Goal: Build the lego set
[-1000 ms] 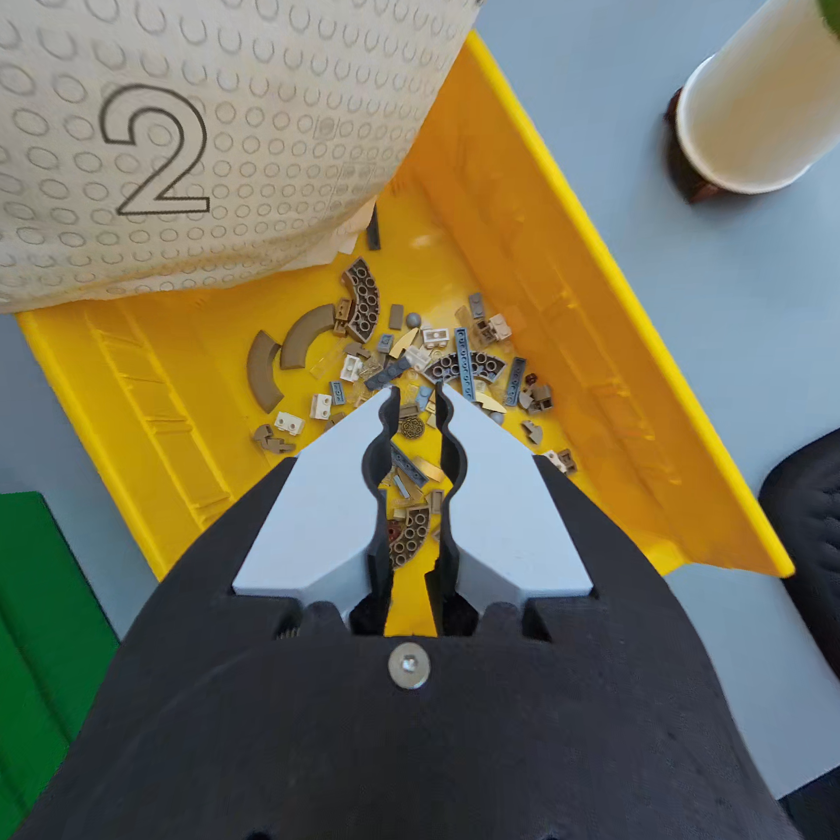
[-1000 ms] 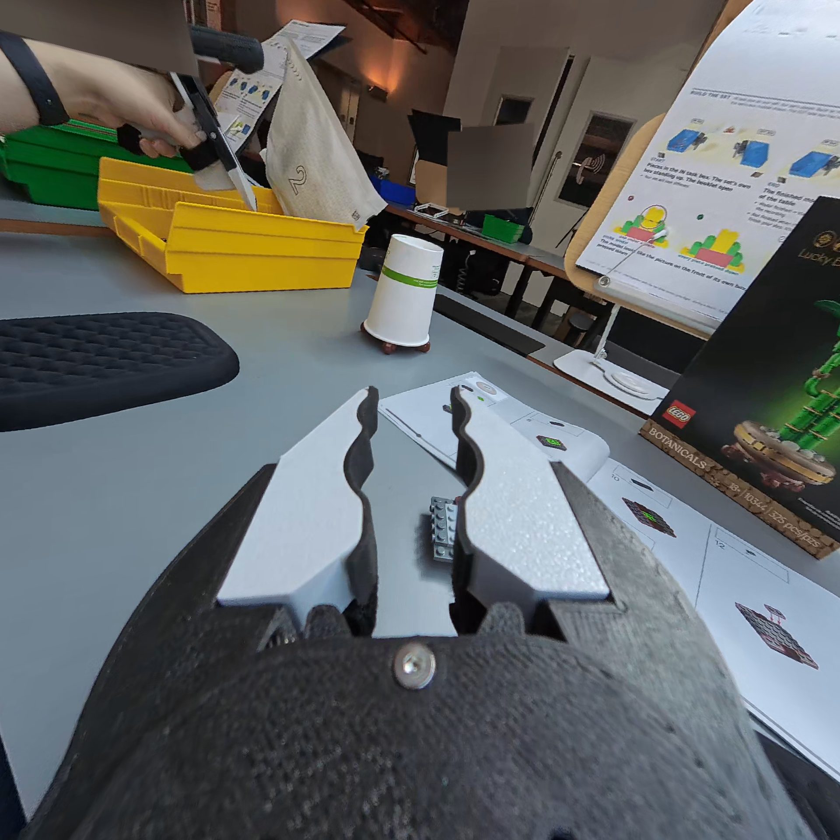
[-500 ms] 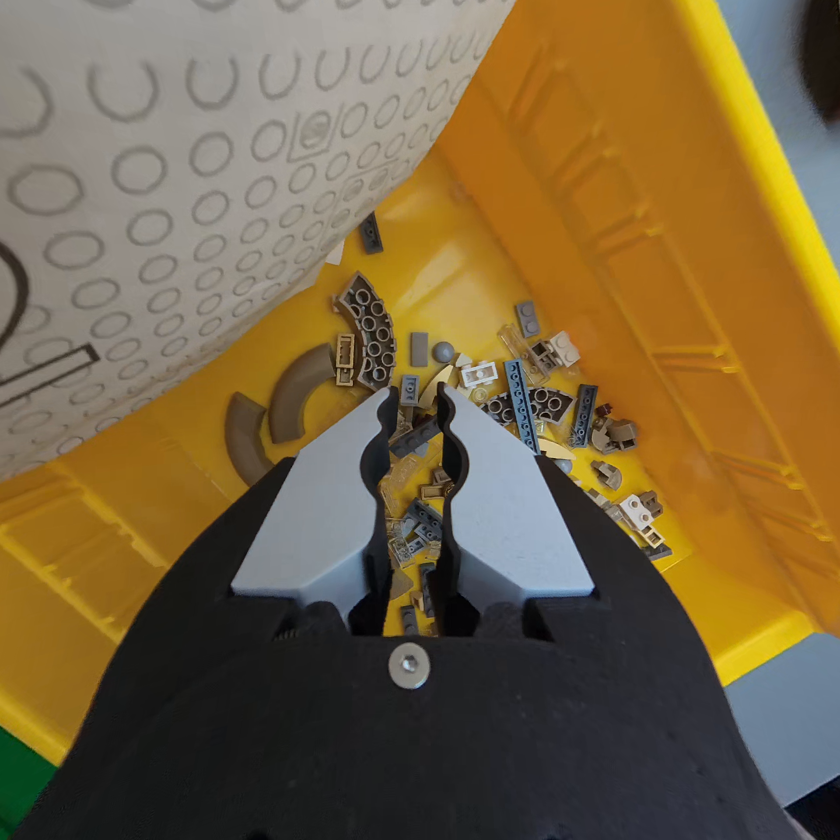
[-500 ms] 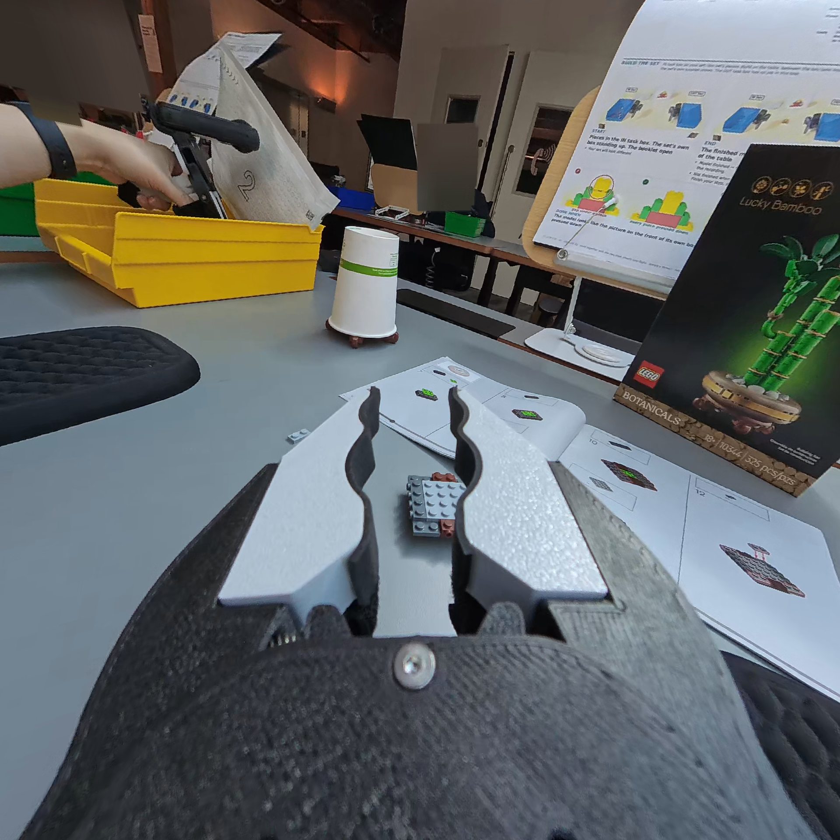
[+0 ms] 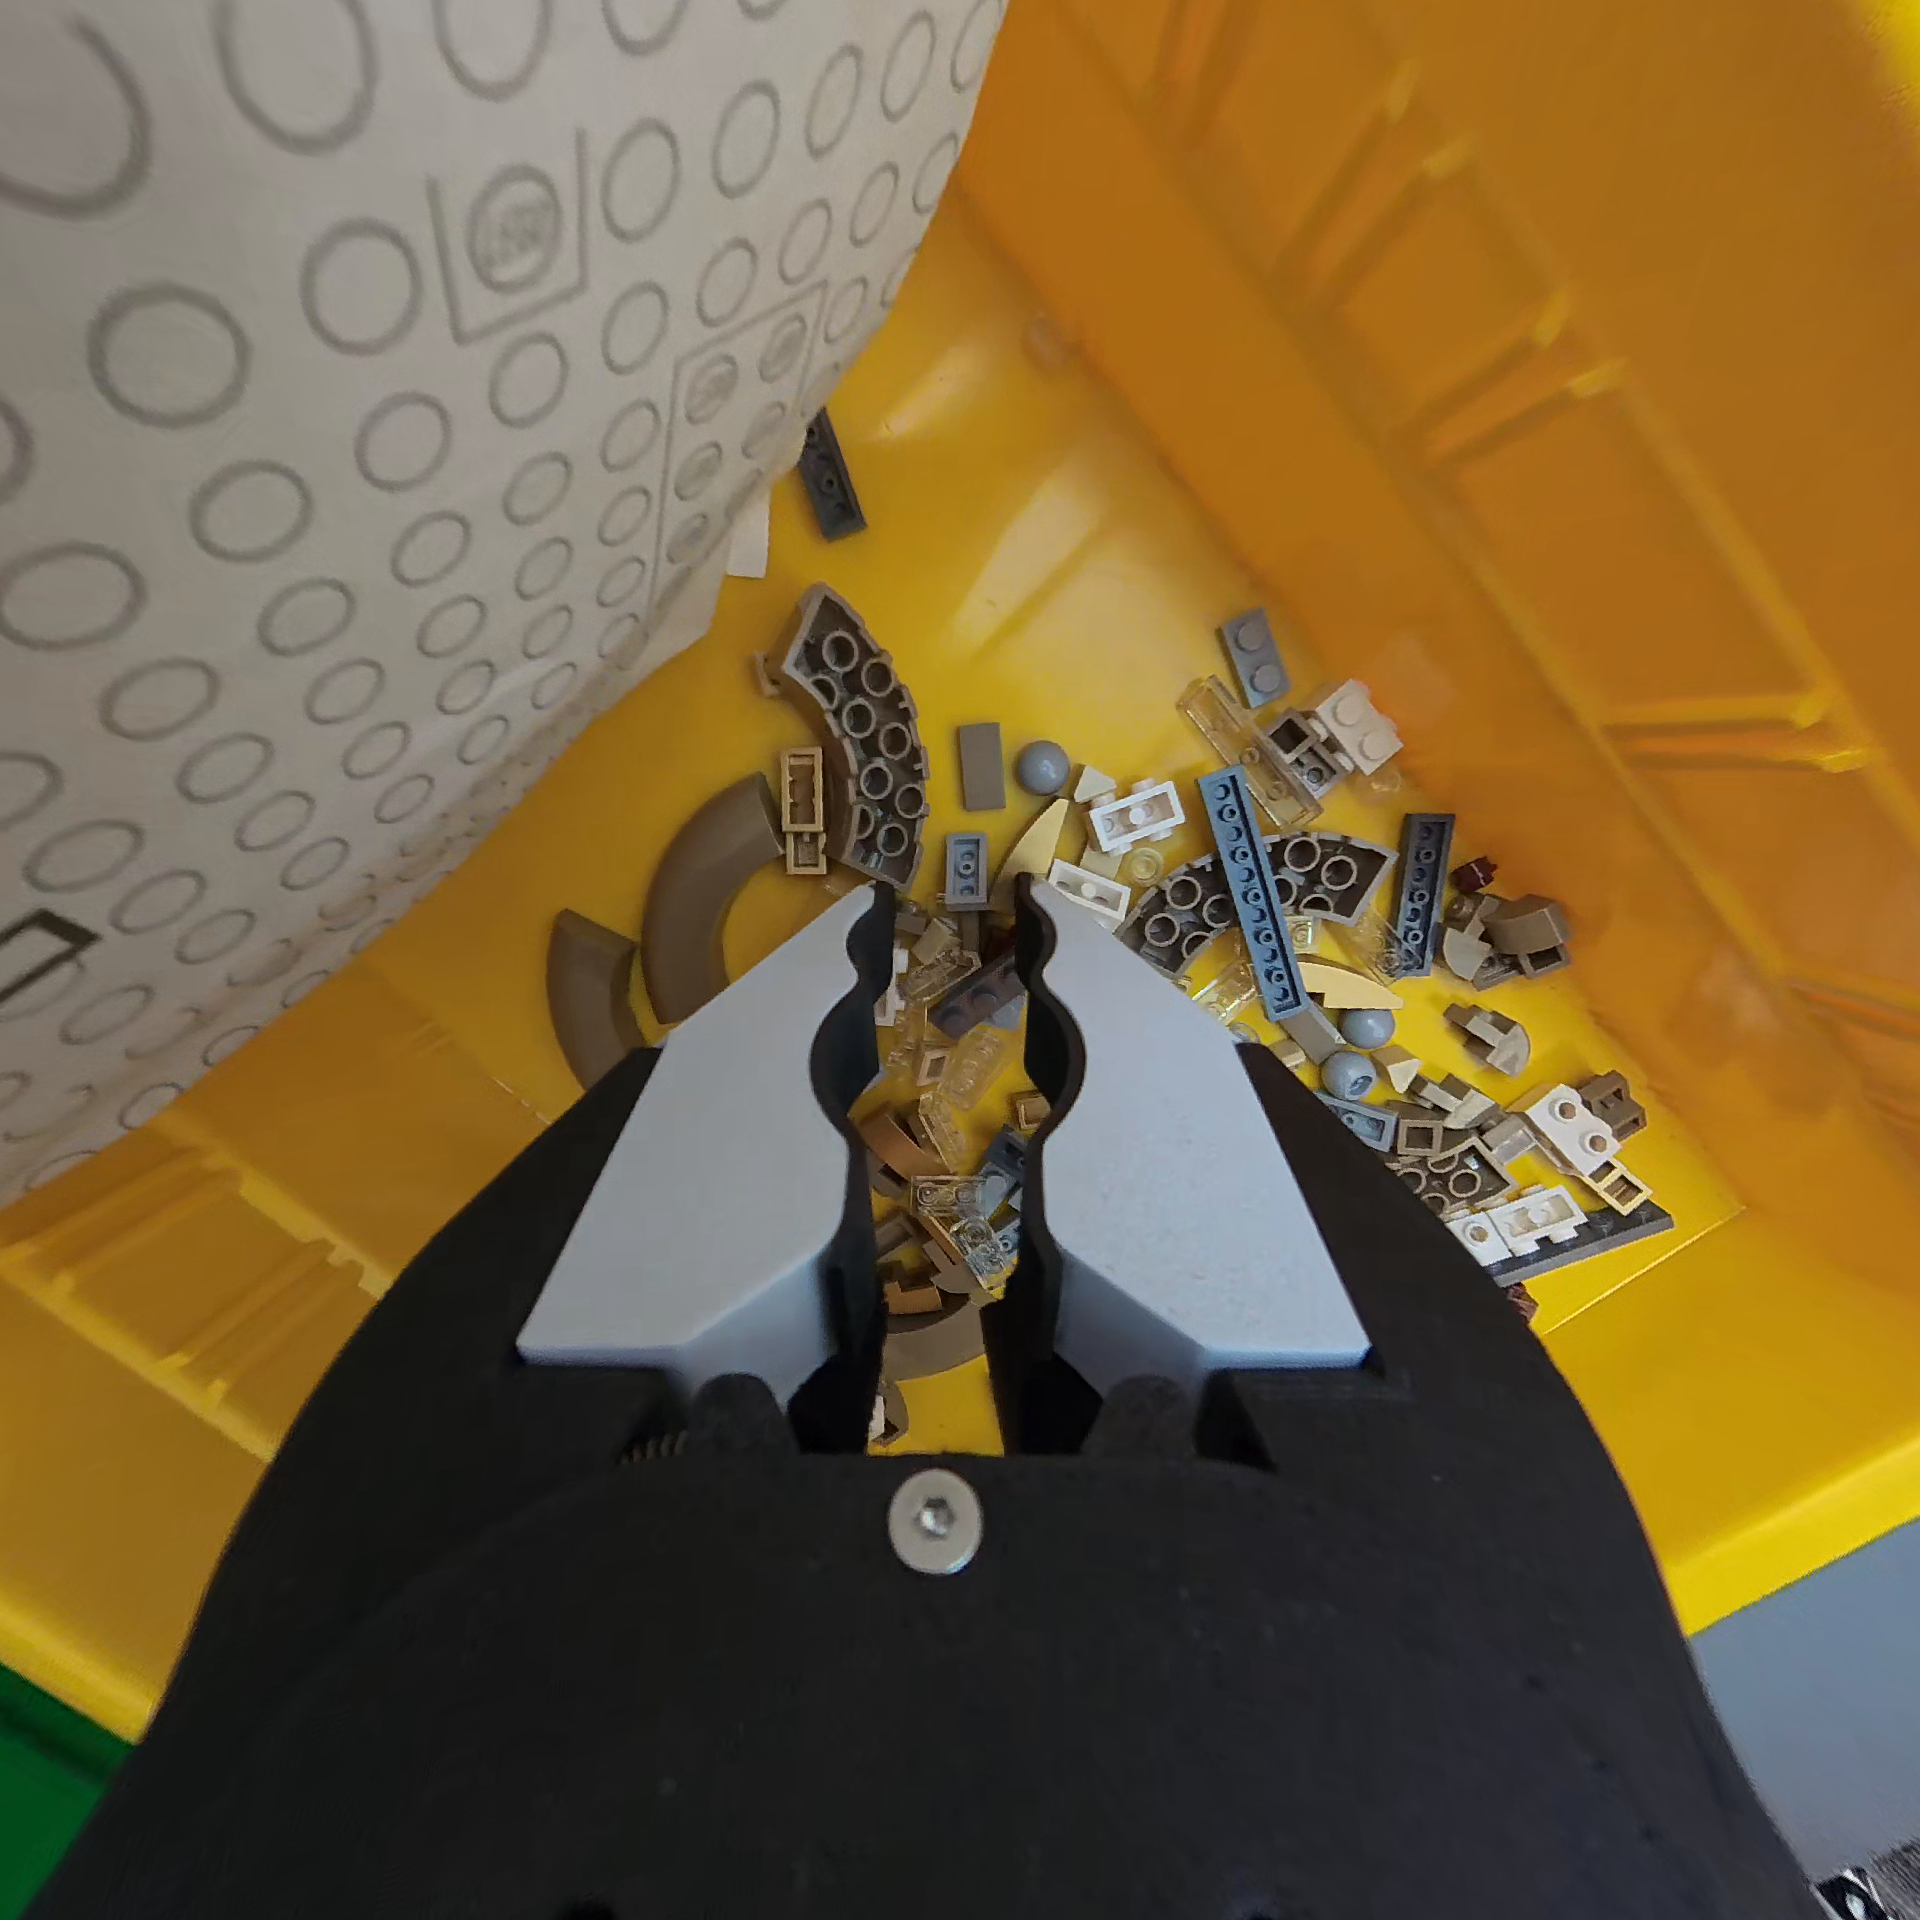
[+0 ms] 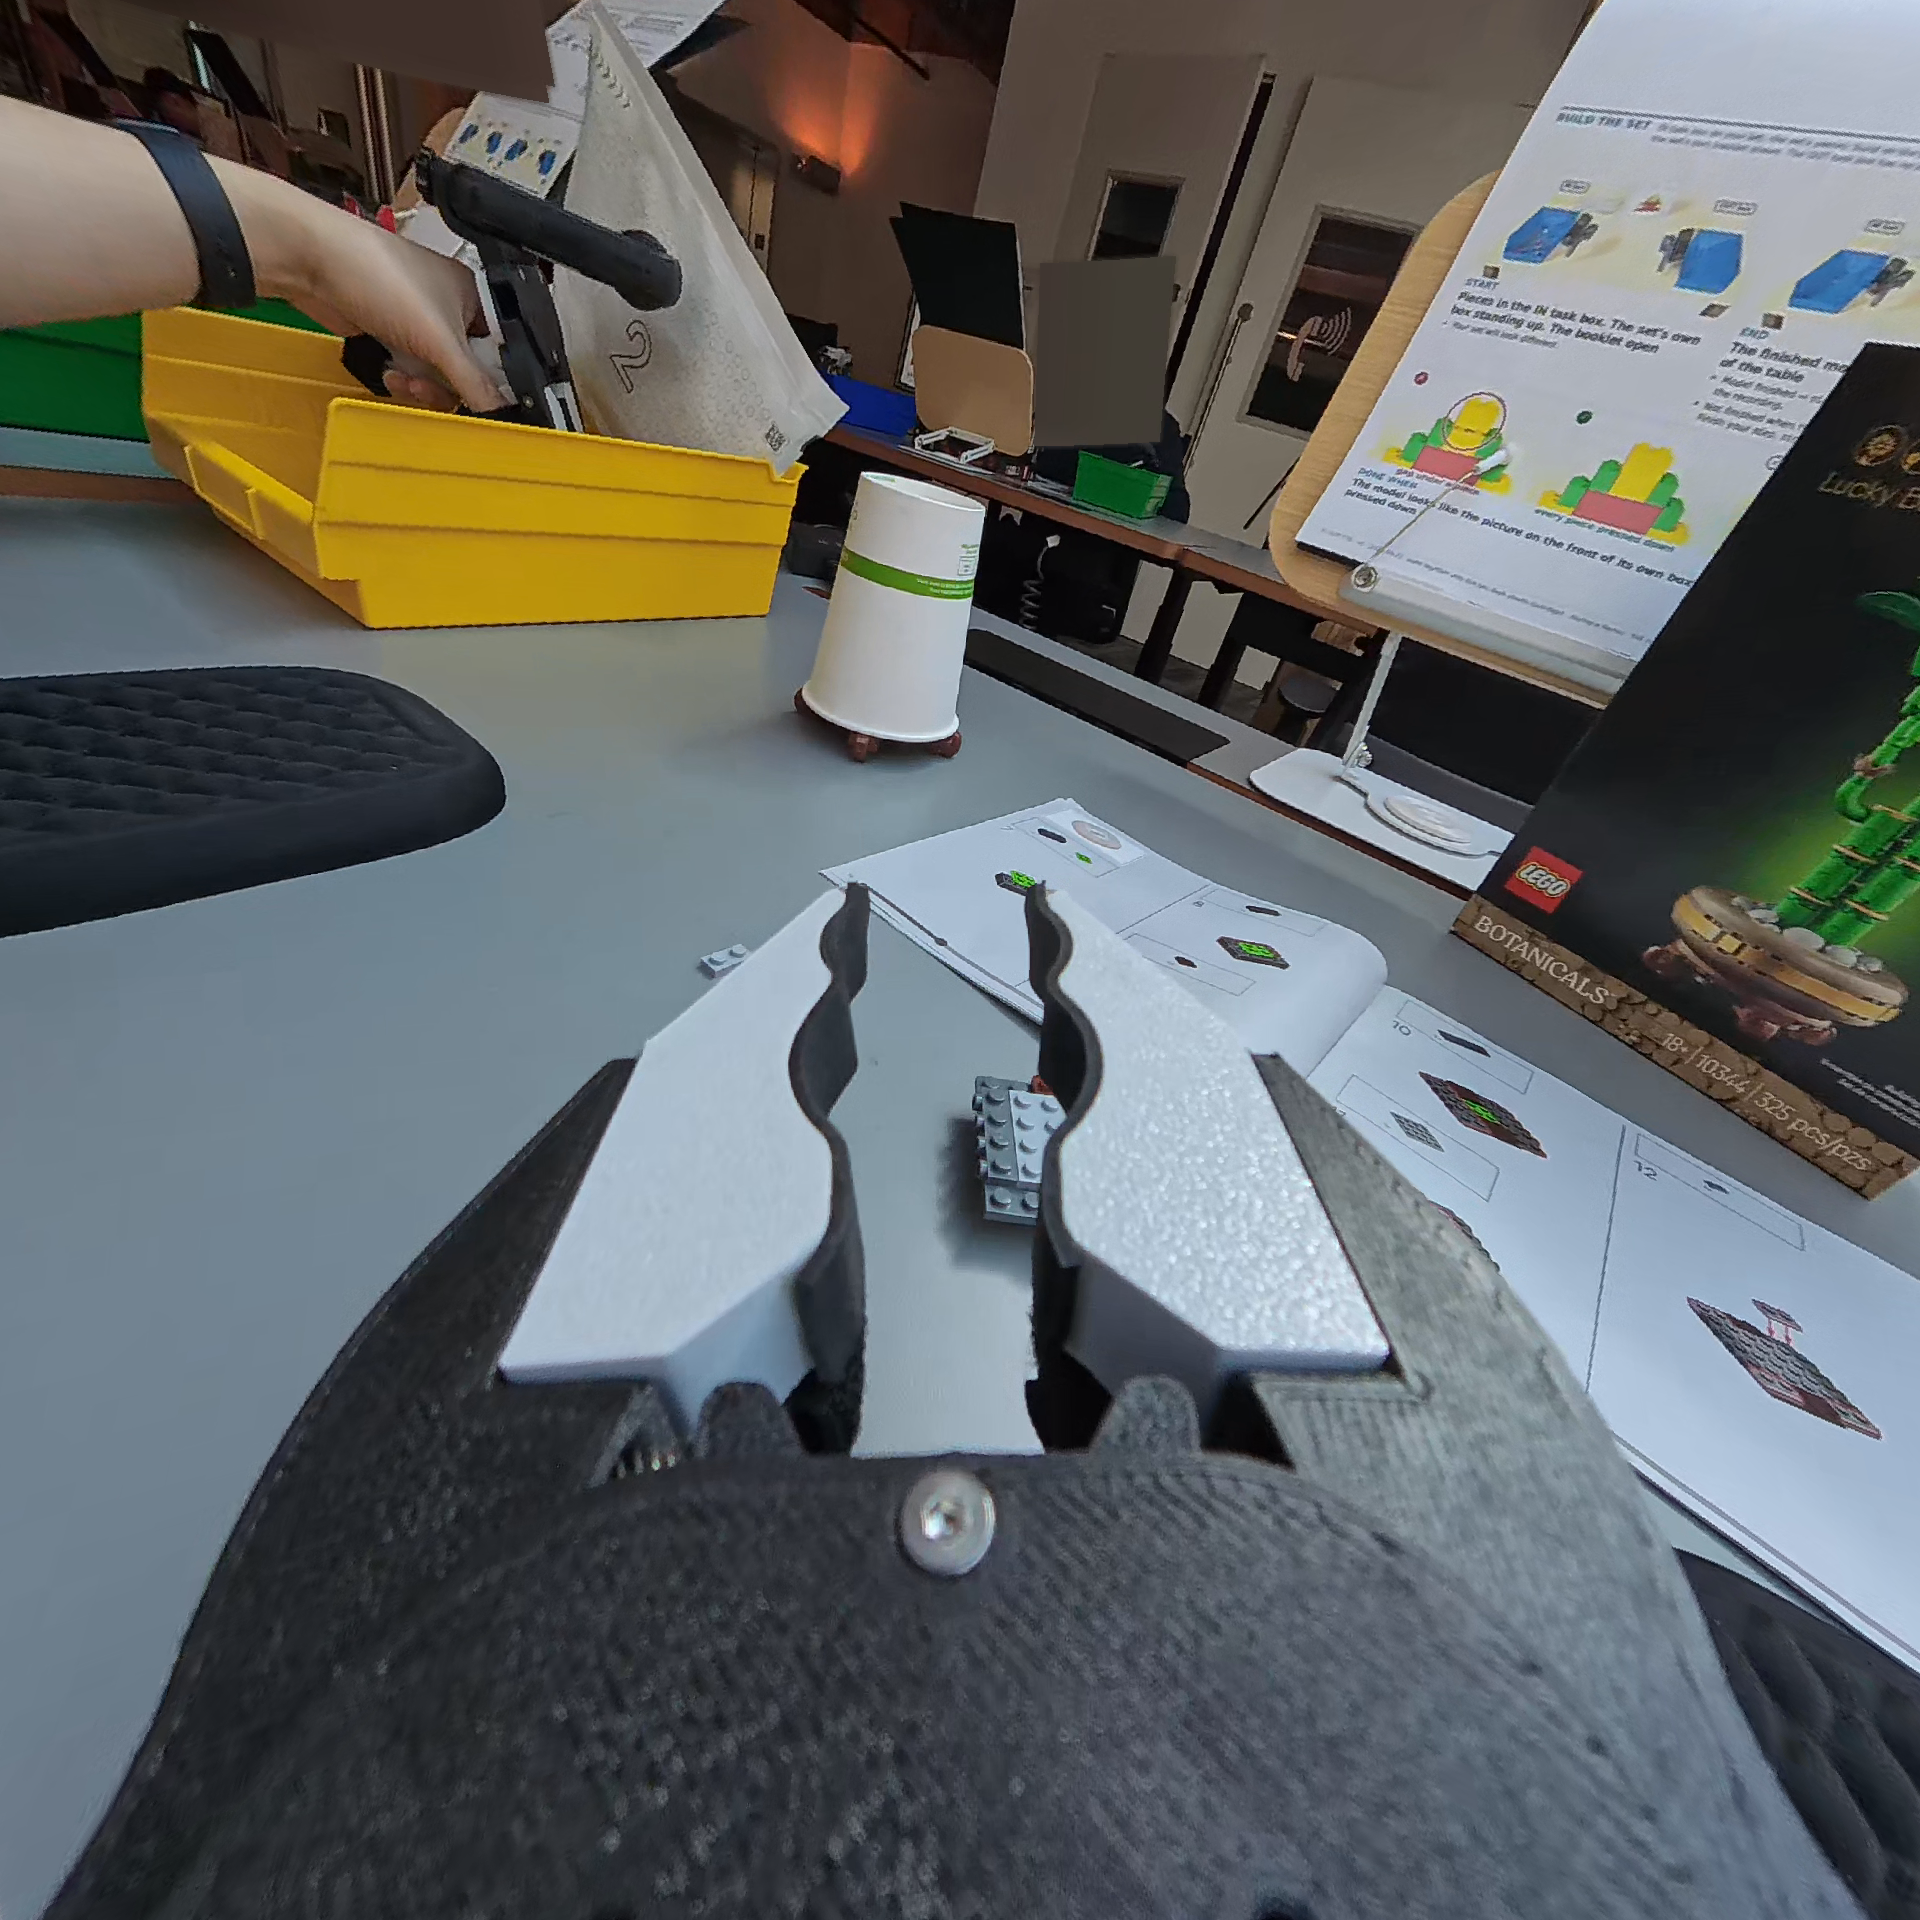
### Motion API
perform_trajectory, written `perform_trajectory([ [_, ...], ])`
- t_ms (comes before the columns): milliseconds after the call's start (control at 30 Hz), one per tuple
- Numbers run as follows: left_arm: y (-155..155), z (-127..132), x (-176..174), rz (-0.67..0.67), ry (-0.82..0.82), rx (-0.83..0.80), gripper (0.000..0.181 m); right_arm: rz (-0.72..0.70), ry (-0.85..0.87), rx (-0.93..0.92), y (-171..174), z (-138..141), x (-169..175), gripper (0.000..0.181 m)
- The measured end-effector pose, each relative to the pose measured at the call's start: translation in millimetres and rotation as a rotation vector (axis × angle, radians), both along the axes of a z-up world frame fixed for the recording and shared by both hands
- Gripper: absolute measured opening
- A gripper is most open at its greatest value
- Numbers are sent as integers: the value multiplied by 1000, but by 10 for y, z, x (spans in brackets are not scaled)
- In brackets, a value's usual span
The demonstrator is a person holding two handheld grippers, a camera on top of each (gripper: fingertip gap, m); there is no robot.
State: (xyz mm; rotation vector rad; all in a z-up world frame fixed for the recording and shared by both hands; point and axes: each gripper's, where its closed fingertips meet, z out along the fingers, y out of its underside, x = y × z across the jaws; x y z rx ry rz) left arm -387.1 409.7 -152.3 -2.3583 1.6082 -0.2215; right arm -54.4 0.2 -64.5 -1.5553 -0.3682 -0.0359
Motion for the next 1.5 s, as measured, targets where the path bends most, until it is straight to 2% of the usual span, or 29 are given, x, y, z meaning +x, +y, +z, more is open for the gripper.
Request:
perform_trajectory([
  [167,-11,-8,20,-5,-32,2,0,-4,6,1,1,4,13,30],
  [367,-39,1,-10,0,-67,-4,0,-7,25,-1,4,6,39,30],
  [467,-25,14,-16,9,-78,-1,10,-8,22,-9,13,-7,38,30],
  [800,-8,-5,-9,-27,-24,35,10,-9,15,-21,21,-31,33,30],
  [933,14,-2,-27,-43,2,60,15,-7,17,-20,19,-30,33,30],
  [1033,20,-11,-66,-85,40,82,17,-6,23,-20,17,-28,37,30],
  [1267,-10,-39,-114,-277,142,131,17,-5,36,-30,25,-42,48,30],
  [1500,13,-44,-62,-311,174,117,16,-11,43,-27,24,-38,64,30],
])
